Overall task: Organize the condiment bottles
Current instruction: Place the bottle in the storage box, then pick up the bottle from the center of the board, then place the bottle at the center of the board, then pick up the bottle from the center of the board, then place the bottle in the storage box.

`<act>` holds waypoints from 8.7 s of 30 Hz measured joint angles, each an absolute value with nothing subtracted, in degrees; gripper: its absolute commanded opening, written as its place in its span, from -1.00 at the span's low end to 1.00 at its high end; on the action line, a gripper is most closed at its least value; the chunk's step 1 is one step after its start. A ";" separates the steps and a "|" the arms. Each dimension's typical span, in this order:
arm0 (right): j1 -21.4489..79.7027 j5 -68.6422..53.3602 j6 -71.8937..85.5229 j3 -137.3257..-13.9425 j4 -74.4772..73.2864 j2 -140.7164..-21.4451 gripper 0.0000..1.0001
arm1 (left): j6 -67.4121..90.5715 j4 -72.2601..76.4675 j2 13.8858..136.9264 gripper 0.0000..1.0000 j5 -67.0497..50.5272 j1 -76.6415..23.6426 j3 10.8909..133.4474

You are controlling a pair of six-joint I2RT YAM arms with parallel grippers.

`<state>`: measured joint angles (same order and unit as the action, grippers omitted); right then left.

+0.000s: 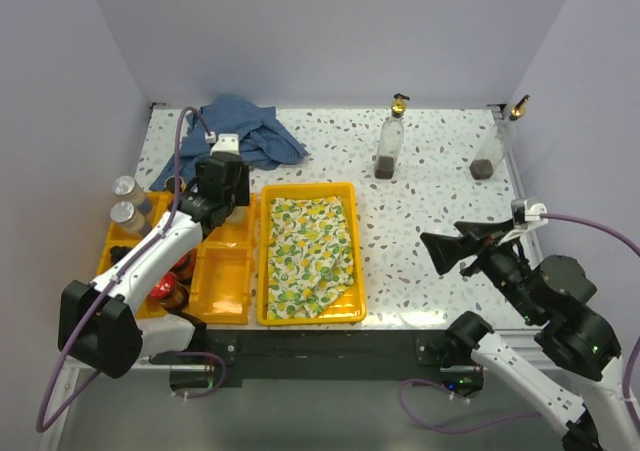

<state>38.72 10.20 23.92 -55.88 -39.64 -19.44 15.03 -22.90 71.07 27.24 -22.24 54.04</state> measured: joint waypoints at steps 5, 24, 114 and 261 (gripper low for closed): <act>38.72 9.45 23.99 -55.48 -39.88 -19.42 0.97 | 16.51 -21.02 71.00 -0.50 26.85 -22.13 49.50; 38.72 11.07 26.41 -55.42 -41.71 -20.73 0.97 | 17.69 -21.98 65.10 1.00 23.00 -22.09 55.48; 33.28 12.51 11.99 -33.26 -6.87 -47.83 0.15 | 9.91 -6.90 53.06 1.00 -10.20 -25.93 48.82; 35.73 7.66 18.06 -59.61 -42.78 -18.41 0.97 | 20.71 -28.82 28.80 -1.00 57.74 -54.76 33.65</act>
